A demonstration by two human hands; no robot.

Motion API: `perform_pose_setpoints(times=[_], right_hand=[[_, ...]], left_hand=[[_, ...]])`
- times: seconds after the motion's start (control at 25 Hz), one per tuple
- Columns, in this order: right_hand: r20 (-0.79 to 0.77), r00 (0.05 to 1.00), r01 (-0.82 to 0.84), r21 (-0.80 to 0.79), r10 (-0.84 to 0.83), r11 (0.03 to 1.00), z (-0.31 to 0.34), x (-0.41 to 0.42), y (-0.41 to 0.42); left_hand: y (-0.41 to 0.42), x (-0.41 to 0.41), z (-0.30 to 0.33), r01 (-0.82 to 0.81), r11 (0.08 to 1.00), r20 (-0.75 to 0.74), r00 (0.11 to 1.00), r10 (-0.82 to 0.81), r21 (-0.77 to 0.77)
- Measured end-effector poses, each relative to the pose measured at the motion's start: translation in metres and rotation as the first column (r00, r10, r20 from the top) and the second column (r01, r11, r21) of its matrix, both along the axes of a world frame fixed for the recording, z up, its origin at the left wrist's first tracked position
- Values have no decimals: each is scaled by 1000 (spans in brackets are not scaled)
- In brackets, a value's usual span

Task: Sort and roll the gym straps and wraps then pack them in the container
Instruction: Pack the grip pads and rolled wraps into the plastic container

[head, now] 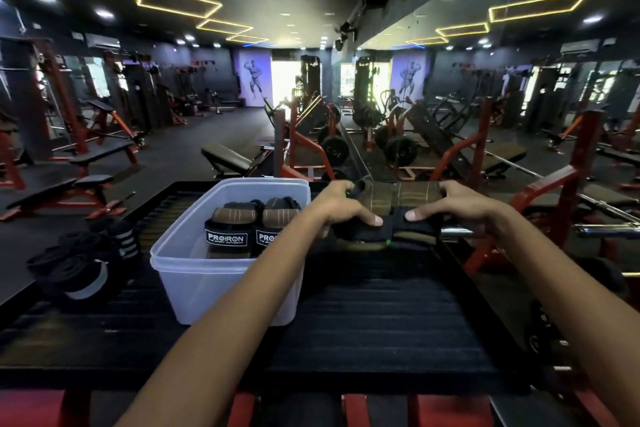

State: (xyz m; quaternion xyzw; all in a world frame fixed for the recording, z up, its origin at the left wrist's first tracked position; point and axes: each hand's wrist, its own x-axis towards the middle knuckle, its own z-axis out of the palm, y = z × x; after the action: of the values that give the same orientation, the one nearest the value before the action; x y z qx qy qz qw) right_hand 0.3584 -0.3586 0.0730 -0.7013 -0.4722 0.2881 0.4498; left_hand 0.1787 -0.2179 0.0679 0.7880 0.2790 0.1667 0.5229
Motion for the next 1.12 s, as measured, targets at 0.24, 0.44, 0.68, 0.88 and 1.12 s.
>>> perform_pose_setpoints(times=[0.24,0.44,0.68,0.88,1.12], right_hand=[[-64,993,-76,280,97,957,35,-58,48],[-7,973,-214,351,231,912,47,-115,98],[211,887,-426,31,411,904,28,-138,139],[534,728,-367,-224,429,903,22,-142,153],[610,659,-336,-283,439,898,12,-148,166]], left_hand=[[46,-82,57,13,1000,229,973,-6,-25],[102,-162,56,17,986,352,935,44,-166],[134,-202,24,73,996,124,989,-79,51],[142,-188,9,201,931,-144,976,-164,304],[153,-186,-3,294,848,-341,929,-145,441]])
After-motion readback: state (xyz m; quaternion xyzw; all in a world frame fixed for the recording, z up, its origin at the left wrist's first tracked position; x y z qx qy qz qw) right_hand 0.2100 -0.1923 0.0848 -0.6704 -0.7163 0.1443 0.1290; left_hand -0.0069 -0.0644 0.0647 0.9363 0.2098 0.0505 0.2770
